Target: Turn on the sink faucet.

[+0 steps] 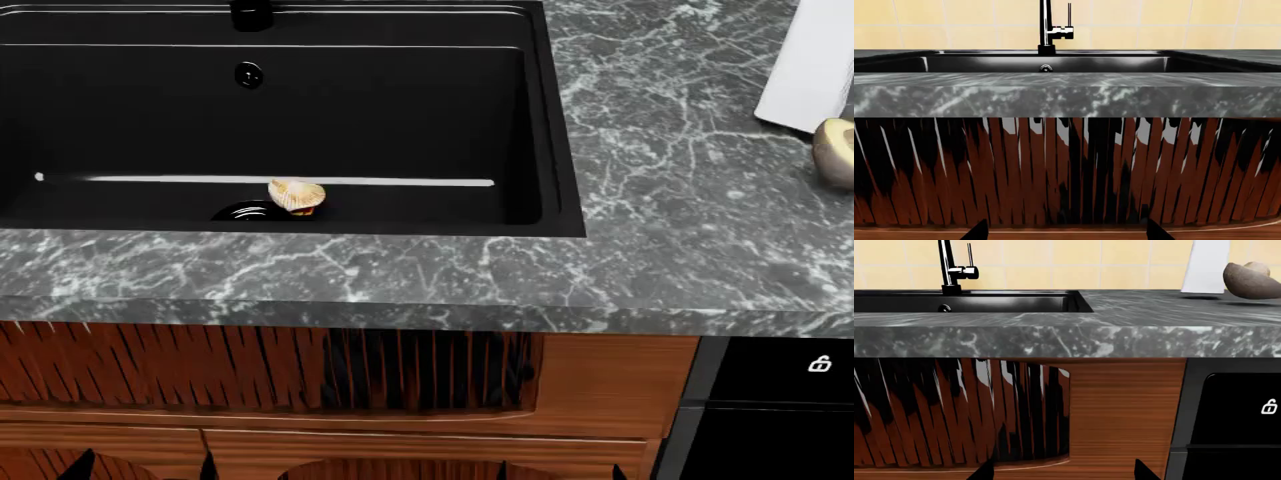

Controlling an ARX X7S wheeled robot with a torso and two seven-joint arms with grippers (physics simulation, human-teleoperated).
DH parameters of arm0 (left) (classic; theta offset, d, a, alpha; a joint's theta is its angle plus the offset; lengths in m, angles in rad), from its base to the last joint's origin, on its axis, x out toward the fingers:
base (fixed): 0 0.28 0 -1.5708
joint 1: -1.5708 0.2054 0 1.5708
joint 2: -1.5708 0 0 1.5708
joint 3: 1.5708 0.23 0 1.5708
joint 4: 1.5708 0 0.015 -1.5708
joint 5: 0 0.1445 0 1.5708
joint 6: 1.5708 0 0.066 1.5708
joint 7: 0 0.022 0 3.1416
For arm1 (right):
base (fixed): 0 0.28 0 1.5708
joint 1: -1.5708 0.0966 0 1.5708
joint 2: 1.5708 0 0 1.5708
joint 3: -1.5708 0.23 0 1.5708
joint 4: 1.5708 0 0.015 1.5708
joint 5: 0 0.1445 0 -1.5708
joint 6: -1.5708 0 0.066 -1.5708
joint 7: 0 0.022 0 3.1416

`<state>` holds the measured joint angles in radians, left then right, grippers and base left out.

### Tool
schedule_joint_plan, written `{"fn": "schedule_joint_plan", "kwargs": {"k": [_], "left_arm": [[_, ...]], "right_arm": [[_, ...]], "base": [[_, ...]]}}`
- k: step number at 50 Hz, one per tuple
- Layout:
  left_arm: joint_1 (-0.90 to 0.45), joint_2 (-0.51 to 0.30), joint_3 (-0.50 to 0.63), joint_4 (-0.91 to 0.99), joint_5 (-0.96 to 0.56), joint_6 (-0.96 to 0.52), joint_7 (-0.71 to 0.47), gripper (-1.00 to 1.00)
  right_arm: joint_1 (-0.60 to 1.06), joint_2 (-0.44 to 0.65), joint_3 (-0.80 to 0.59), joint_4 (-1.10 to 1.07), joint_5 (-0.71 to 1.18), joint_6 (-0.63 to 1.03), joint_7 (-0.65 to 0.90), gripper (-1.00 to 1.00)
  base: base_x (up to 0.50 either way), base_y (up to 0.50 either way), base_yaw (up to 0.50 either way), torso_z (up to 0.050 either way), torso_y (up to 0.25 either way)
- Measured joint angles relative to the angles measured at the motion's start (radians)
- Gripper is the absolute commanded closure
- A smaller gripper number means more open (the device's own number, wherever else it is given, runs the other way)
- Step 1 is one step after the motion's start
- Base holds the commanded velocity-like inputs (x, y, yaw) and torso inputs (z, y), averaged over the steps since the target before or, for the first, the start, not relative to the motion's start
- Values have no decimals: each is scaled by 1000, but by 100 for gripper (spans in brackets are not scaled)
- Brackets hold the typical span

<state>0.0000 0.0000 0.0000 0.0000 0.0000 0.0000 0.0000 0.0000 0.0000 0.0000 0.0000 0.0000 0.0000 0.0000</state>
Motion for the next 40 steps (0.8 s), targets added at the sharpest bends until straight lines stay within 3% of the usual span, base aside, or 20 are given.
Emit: {"fn": "schedule_joint_plan", "kwargs": {"k": [16, 40], "left_arm": [[-2, -32, 45, 3, -28, -18, -34, -100], [-6, -68, 86, 7, -76, -38, -86, -100]], "right_arm": [[0, 31, -41, 8, 38, -6, 37, -100], [4, 71, -90, 15, 94, -28, 67, -100]], "base": [[0, 5, 0, 0, 0], [18, 440, 0, 0, 0]]}}
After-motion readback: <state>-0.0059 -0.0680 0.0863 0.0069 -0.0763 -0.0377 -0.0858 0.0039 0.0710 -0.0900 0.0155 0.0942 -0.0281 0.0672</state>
